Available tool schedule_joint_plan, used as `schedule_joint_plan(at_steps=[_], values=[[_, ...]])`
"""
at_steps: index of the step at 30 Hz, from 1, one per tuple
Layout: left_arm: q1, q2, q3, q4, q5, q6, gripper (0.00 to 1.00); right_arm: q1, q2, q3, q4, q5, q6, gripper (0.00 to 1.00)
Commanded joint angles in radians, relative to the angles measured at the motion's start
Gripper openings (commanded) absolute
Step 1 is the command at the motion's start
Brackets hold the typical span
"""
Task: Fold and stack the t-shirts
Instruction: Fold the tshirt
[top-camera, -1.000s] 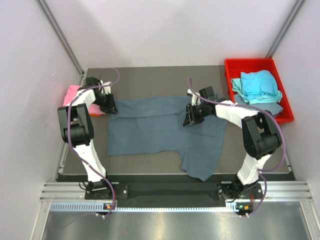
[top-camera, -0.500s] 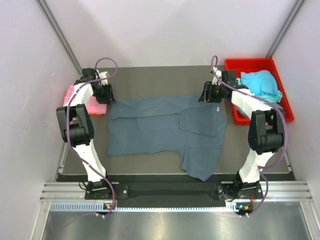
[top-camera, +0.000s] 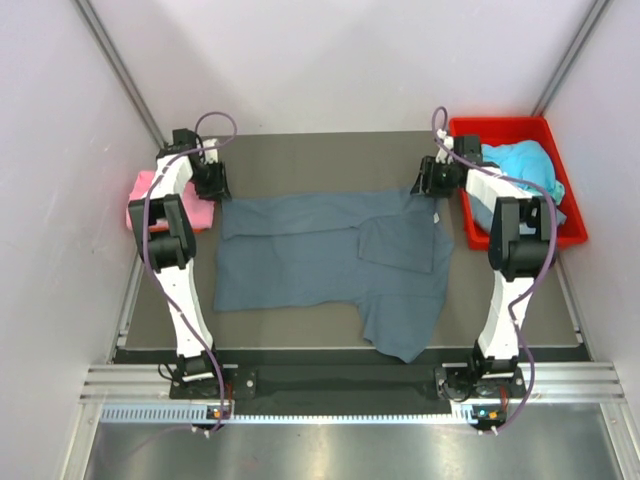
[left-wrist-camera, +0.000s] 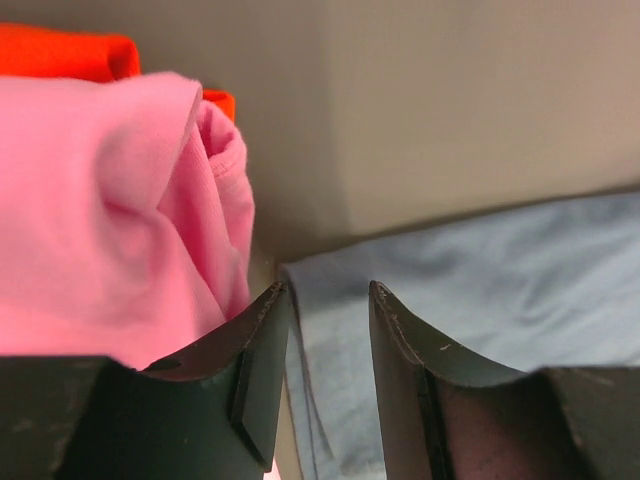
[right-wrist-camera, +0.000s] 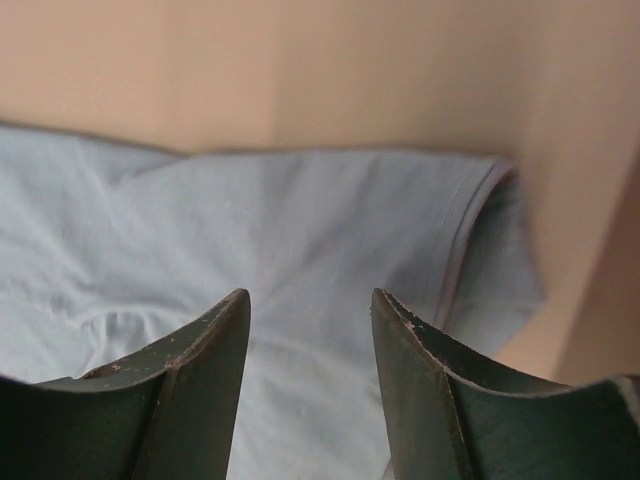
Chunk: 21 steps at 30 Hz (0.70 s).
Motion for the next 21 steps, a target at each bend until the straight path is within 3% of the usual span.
schedule_joint_plan(at_steps=[1, 8, 13, 14, 21], values=[[0.007, 0.0, 0.048, -0.024, -0.023, 0.001, 0.43, -0.004, 0.018, 0.085, 0.041, -0.011, -0.01, 0.52], [0.006, 0.039, 0.049, -0.017, -0.025, -0.006, 0.4, 0.001, 0.058, 0.116, 0.047, 0.008, -0.007, 0.53], [0.006, 0.065, 0.065, -0.014, -0.008, -0.005, 0.22, 0.005, 0.076, 0.122, 0.028, 0.038, -0.009, 0.53], [0.006, 0.066, 0.066, -0.014, -0.007, -0.005, 0.14, 0.005, 0.079, 0.126, 0.022, 0.047, -0.012, 0.53], [0.006, 0.068, 0.069, -0.01, -0.007, -0.019, 0.02, 0.005, 0.035, 0.129, 0.016, 0.133, -0.038, 0.51]])
